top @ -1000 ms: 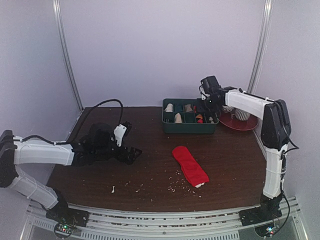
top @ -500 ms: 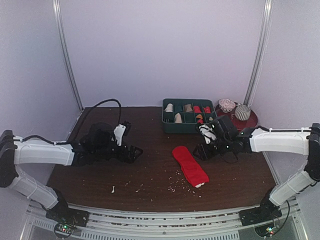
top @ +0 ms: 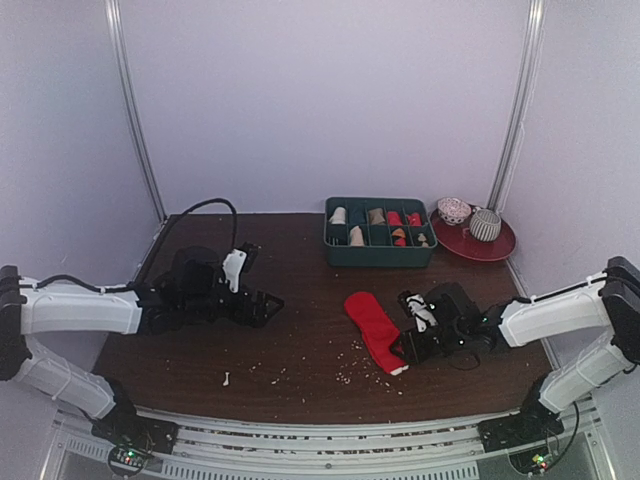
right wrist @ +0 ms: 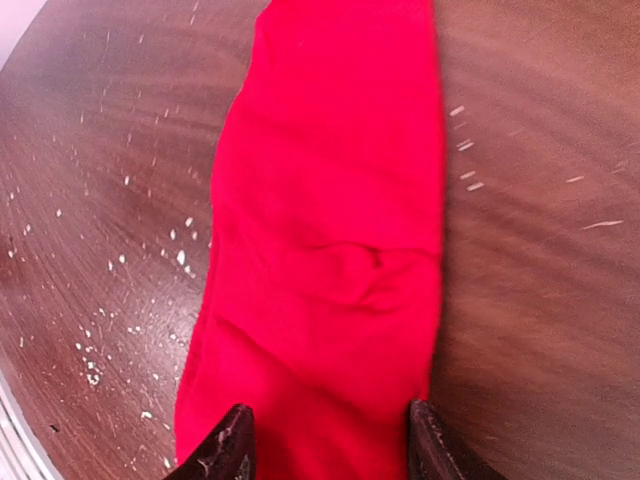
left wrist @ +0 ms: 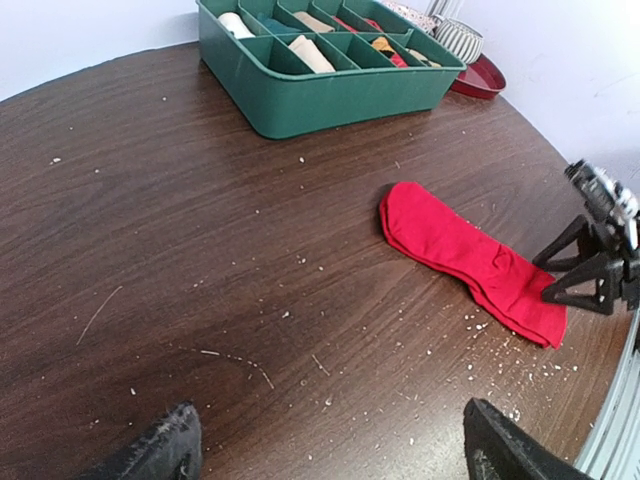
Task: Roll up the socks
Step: Adjust the bag handles on the takeout bag.
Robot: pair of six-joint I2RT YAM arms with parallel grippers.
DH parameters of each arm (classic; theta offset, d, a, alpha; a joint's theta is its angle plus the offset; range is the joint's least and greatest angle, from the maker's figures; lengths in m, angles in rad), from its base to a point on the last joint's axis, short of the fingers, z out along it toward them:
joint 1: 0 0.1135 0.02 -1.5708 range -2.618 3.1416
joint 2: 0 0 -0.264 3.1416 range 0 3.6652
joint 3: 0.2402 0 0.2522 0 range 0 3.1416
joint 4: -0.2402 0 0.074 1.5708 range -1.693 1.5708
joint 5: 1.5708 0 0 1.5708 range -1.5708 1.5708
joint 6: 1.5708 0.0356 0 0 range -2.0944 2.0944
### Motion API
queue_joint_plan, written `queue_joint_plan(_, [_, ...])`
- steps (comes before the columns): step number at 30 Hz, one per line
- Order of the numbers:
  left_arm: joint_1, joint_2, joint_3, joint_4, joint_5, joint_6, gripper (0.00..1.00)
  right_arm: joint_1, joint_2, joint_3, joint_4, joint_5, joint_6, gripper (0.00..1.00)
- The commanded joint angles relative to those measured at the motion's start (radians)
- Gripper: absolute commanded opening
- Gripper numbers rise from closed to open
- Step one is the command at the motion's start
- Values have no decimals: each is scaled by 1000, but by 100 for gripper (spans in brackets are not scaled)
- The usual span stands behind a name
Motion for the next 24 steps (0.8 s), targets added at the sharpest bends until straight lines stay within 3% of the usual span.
queue_joint_plan(1, [4, -38, -23, -17, -7, -6, 90, 103, 92, -8, 120, -2, 95, 51])
queue_joint_plan(7, [4, -67, -46, -36, -17, 13, 90, 258, 207, -1, 364, -51, 293, 51])
queue_joint_plan(10, [4, -89, -66, -24, -10, 19, 90, 295, 248, 60, 331, 6, 290, 51])
queue_joint_plan(14, [4, -100, -78, -25, -2, 34, 90, 335, 177, 92, 234, 105, 175, 62])
queue_joint_plan(18, [4, -82, -76, -21, 15, 45, 90, 348, 49, 59, 166, 140, -40, 68])
queue_joint_plan(24, [4, -42, -68, 4, 23, 55, 90, 355, -7, -9, 249, 19, -318, 79])
